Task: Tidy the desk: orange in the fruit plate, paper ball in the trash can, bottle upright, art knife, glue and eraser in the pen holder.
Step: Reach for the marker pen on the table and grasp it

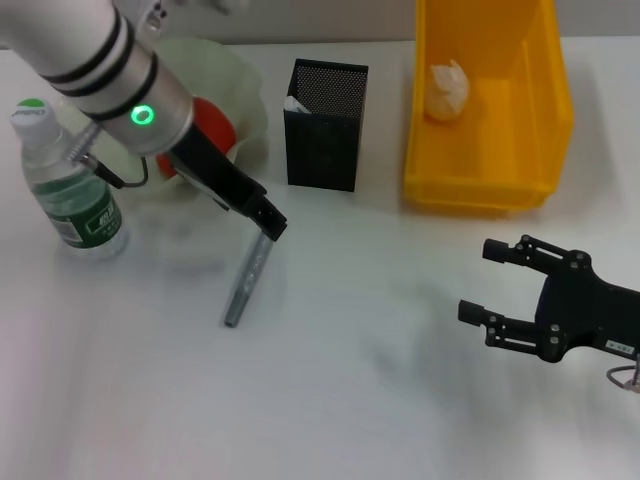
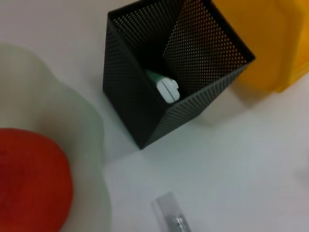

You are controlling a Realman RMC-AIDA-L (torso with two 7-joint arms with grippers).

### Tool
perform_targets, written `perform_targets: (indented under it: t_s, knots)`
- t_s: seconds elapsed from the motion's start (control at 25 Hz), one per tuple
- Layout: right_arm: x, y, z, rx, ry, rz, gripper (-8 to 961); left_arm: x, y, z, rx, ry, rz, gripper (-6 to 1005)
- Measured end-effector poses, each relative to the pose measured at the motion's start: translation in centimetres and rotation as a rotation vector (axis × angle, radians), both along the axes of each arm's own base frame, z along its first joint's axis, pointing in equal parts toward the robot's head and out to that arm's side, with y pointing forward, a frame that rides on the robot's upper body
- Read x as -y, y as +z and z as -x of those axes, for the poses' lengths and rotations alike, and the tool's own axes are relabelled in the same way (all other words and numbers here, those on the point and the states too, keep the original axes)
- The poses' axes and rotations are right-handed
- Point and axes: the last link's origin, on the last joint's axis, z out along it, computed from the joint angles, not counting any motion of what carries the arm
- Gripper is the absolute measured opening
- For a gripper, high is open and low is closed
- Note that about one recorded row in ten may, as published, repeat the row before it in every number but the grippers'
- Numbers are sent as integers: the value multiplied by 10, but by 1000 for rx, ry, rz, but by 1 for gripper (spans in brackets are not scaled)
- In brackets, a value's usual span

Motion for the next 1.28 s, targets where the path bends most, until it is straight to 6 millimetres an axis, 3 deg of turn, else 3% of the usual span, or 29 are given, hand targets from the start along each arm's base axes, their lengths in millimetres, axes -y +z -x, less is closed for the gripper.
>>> perform_targets:
  t_s: [0.52,0.96,1.28]
  knots:
    - [-3,2,0,0,1,-11,796,2,-39,20,-87,-3,42,694]
    - [-4,2,2,-4,3,-9,796,4,-49,28,-103,-24,48,694]
    - [-4,3,2,-7,4,-11,796,6,-53,28,-130,-55,62,553]
